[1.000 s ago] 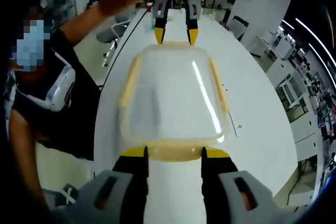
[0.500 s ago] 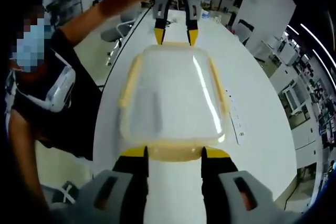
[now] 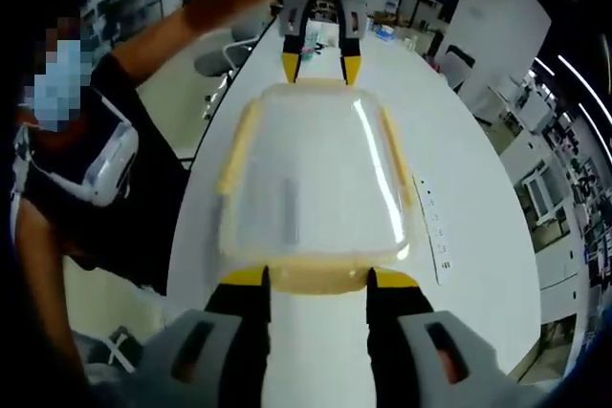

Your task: Snap each plastic latch of the storage box into its locked position after aligning the lid with the box until every specified latch is closed and the lid sits flush.

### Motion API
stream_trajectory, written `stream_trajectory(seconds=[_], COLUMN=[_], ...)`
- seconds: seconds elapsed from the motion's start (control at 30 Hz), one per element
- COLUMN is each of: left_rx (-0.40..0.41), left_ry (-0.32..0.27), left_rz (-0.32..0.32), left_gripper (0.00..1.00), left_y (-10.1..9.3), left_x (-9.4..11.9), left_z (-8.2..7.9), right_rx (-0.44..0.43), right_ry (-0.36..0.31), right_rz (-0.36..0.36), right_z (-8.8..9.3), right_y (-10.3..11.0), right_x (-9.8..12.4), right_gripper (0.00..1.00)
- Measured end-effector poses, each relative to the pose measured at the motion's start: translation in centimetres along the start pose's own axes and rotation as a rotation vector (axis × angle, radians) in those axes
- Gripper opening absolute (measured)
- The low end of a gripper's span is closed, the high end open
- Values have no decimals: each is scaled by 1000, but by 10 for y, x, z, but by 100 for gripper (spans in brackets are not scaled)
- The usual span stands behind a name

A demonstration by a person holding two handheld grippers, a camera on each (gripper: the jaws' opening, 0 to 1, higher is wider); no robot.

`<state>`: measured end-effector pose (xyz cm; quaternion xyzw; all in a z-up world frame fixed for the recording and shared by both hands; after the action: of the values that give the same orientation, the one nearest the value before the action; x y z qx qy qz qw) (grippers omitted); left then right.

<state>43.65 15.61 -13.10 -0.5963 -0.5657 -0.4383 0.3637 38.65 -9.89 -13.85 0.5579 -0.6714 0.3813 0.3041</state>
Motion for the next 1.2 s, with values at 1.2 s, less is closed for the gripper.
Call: stream_trajectory(seconds=[1.2], left_rx=[18], left_ry=[-8], left_rz=[11], left_gripper=[36], left_y=[-14], left_x=[-4], left_z=[21], right_rx=[-2], right_ry=[-2], right_rz=[-42], right_z=[-10], right_y=[13], right_x=[-16], right_gripper=[35])
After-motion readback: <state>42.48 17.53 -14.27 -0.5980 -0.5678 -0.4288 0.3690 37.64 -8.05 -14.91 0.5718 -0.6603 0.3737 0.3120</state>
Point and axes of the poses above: the point that each gripper's makers call its tool centre point, and the gripper's own axes: x roughly backward along the fingers, y roughly to its left, z roughly out of its underside, the point moved 8 cm from there along x, roughly backward along the fingers, and after that the axes turned 6 degrees about x, right-handed, at the moved point
